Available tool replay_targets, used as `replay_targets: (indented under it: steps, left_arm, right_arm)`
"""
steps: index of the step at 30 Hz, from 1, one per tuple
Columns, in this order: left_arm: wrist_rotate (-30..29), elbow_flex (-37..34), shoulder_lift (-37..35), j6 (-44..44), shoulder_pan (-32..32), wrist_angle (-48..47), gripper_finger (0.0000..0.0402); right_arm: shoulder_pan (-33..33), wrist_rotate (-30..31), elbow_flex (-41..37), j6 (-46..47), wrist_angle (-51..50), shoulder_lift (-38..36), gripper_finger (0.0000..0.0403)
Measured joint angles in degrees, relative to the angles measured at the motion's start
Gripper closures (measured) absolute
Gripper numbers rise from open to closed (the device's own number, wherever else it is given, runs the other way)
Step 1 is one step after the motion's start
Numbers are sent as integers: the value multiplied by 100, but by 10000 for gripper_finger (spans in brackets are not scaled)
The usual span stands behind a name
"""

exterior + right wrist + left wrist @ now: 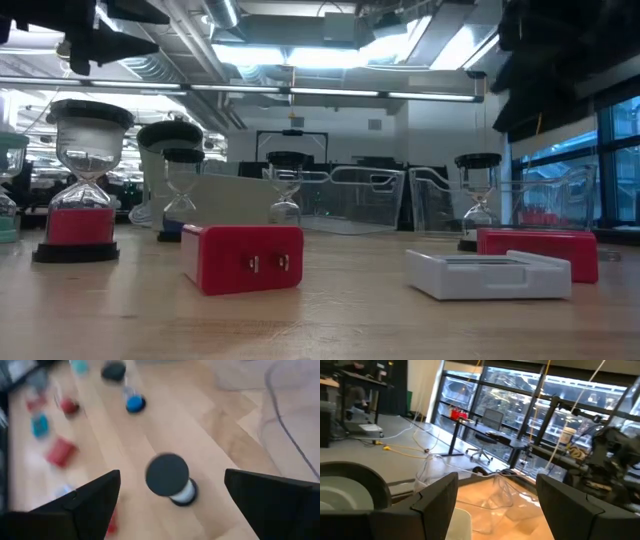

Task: Pick & Place Office items
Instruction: Put the white hourglass into the right transparent bin

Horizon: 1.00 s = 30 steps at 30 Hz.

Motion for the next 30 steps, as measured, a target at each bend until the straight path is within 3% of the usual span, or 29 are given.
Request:
replay_targets:
  steps: [4,9,21,30]
  left_arm:
    - [36,0,67,65,117,-4,138]
    - [262,0,71,16,153,-4,138]
    - [401,0,67,-129,151,-10,138]
    - [402,0,69,-182,151,-37,138]
  right_arm:
    - [2,-8,0,-1352,30,446,40]
    - [0,-51,0,-2223,171,875,40]
    - [-27,-303,-2,-2241,534,1344,40]
    - [-417,-368,-2,-2225,886,2042,41]
